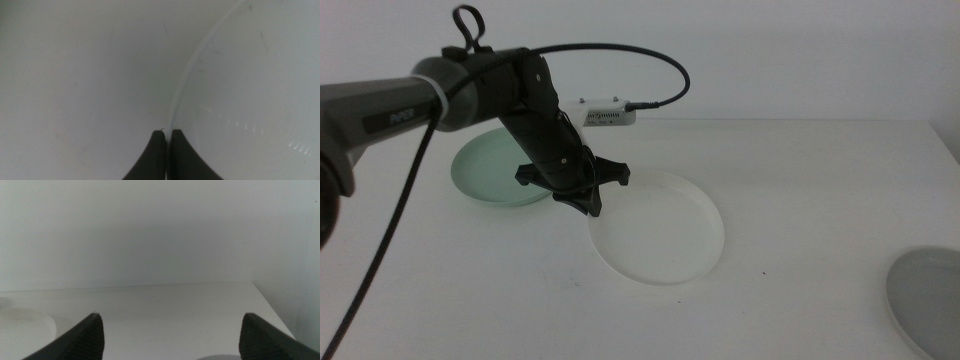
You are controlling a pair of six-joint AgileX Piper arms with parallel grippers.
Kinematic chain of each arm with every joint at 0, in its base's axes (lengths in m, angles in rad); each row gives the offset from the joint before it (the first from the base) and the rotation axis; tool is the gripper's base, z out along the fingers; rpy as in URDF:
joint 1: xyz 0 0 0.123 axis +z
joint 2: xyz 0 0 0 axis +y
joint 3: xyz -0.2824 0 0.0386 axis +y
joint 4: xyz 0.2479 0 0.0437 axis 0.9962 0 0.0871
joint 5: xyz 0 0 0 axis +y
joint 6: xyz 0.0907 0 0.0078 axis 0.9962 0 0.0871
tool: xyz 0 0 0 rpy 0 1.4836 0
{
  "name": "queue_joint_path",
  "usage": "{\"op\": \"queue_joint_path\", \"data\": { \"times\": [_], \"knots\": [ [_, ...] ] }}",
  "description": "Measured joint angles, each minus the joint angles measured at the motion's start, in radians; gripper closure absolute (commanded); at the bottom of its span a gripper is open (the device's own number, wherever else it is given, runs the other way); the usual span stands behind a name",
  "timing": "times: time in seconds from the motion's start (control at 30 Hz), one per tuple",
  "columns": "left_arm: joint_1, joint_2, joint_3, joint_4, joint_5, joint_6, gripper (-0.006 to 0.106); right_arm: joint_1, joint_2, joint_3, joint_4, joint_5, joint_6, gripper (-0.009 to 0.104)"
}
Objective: Stack the three bowls on top of each other.
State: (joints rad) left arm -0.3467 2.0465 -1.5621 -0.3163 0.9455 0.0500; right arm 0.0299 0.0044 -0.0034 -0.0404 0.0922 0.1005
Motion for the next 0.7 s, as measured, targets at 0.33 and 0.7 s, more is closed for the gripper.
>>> {"op": "queue_joint_path", "data": {
  "times": [0.33,0.7],
  "knots": [
    [0.0,0.051,-0.002,-0.012,-0.045,0.021,0.102,0.0,0.0,0.0,0.0,0.0,0.0,0.003],
    [0.0,0.076,-0.002,-0.049,-0.052,0.047,0.098,0.0,0.0,0.0,0.0,0.0,0.0,0.003]
  ]
}}
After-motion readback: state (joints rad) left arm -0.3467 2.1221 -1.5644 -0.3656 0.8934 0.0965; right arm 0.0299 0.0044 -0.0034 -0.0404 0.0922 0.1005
